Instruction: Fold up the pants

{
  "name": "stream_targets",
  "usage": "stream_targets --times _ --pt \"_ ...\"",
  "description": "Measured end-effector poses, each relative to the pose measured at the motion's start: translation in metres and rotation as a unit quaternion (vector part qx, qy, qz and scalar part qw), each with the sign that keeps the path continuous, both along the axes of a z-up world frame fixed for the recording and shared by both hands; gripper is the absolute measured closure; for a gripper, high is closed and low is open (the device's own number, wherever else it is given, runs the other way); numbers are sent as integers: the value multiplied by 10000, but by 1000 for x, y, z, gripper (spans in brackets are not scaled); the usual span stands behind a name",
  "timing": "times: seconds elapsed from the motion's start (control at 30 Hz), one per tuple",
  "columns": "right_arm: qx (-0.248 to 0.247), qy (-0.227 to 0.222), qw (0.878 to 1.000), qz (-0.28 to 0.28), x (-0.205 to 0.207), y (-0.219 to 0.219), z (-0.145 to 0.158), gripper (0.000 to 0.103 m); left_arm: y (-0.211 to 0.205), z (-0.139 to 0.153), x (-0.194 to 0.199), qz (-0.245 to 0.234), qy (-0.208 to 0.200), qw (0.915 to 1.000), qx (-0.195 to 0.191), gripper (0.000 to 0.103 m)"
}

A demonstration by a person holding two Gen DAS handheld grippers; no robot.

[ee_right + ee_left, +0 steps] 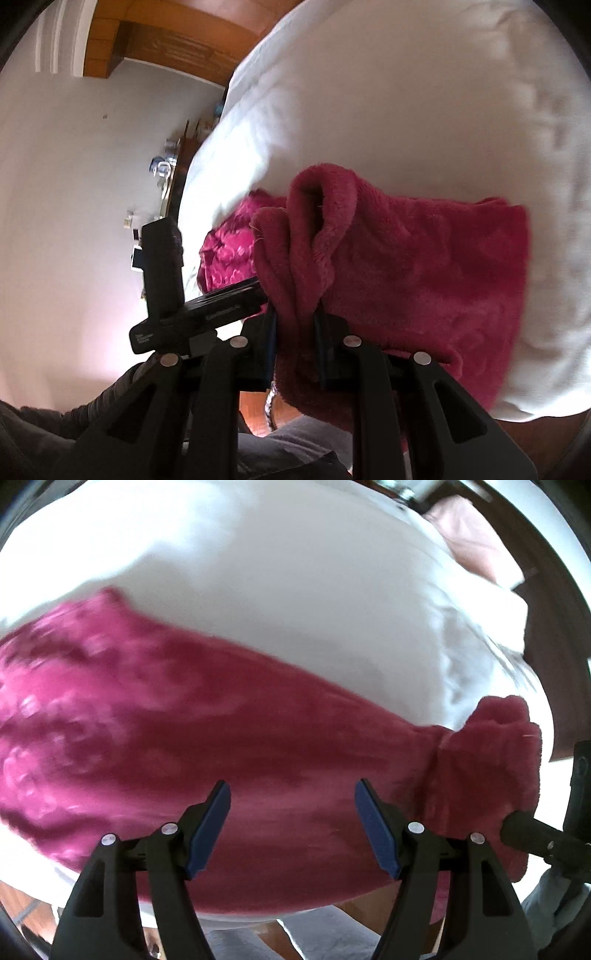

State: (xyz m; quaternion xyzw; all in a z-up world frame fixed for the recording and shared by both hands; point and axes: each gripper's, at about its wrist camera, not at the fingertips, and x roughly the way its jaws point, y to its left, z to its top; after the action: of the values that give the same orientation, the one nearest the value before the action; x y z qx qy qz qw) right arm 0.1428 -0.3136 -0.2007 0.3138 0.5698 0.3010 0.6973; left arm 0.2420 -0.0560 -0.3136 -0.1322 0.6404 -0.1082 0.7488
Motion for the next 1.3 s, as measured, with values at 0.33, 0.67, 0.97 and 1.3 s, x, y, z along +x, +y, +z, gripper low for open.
stream_targets --times 0.33,0.67,0.97,1.3 --pt "-359 417 9983 210 19 65 -36 86 110 -12 -12 629 267 9976 137 34" --pt "-977 678 9926 225 25 91 -77 76 146 -21 -18 659 435 9967 196 34" --pt "-488 384 9956 695 16 111 -52 50 132 -13 -12 571 364 9976 141 34" --pt "165 310 9937 1063 -17 78 -30 50 84 -1 -13 671 207 9975 -27 34"
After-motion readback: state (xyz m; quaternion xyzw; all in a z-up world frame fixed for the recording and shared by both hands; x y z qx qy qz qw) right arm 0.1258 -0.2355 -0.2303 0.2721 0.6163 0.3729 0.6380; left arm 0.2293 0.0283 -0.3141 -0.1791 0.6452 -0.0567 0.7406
